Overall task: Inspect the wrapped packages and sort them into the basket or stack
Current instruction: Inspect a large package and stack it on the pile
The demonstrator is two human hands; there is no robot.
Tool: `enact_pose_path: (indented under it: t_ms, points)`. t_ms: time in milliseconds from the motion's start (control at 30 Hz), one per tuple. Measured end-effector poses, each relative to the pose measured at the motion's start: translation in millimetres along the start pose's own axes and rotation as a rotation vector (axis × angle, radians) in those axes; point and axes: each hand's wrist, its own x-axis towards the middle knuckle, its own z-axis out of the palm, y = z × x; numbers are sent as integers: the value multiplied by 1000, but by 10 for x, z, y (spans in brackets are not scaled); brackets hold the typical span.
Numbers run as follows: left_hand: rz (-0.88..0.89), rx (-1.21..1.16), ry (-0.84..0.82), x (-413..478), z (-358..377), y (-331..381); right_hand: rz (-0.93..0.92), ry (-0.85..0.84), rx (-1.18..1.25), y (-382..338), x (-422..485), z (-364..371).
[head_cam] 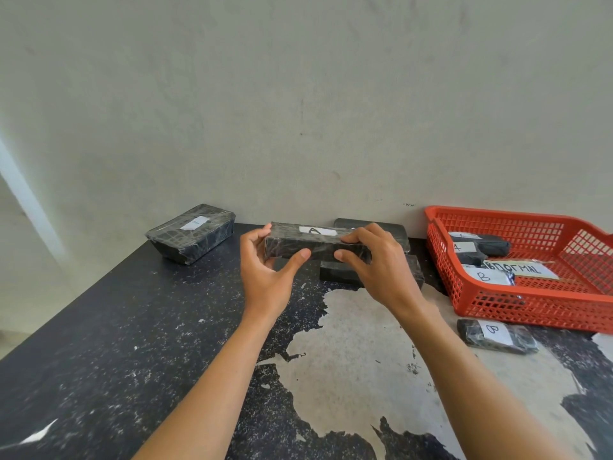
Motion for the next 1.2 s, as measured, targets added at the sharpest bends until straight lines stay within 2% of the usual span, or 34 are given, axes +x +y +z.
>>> enact_pose_path:
  t_ms: [100,167,367,467,567,667,767,900,1067,1200]
  points:
    - [34,1,48,-1,20,34,-33,-38,-157,-27,-25,-4]
    - [69,23,70,-29,57,58,-119,-56,-267,-61,-43,18]
    - [153,18,1,-84,124,116,-157,97,-327,-100,-42,50]
    - [56,-29,-15,-61,78,157,-136,84,-172,-17,-28,-24]
    - [-78,-121,-120,-50,80,162,-85,13,26,-15,-20,-75]
    - [-149,-206,-193,-47,97,167,-77,-16,58,6,1,-96]
    - [-198,-269,-169,-44,99,193,-81,-31,56,36,18,-100]
    - [-202,-233,-128,-52,145,193,-28,-29,-34,35,17,-82]
    - [-120,-112,-72,-110,153,149,51,-277,304,-97,-17,-65]
    - [-61,-46,-63,-152,179,182,60,-244,282,-243,-58,8]
